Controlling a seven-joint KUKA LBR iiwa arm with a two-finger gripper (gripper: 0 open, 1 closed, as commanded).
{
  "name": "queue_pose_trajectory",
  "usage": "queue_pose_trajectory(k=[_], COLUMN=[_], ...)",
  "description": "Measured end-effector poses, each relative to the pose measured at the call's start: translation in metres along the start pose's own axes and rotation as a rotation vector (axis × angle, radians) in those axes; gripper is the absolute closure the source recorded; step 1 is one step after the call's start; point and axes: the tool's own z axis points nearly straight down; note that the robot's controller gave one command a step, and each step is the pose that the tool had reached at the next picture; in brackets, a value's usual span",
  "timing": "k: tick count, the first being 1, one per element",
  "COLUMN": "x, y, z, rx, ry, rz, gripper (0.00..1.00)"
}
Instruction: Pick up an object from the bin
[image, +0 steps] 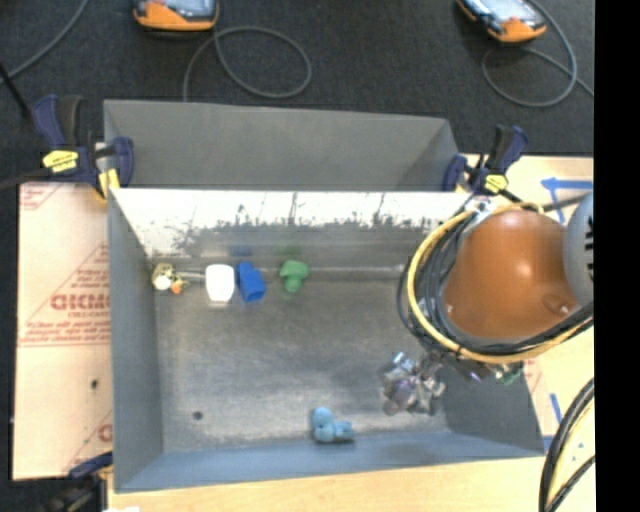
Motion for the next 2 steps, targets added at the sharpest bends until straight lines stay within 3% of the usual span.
queue_pose_trajectory(k=[1, 2], x=[-0.013, -0.002], y=[-0.005, -0.003], z=[-0.039, -0.077], rx=[0.022, 0.004], ry=[-0.019, -0.005], rz=[-0.009, -0.02], gripper=[1.0, 1.0])
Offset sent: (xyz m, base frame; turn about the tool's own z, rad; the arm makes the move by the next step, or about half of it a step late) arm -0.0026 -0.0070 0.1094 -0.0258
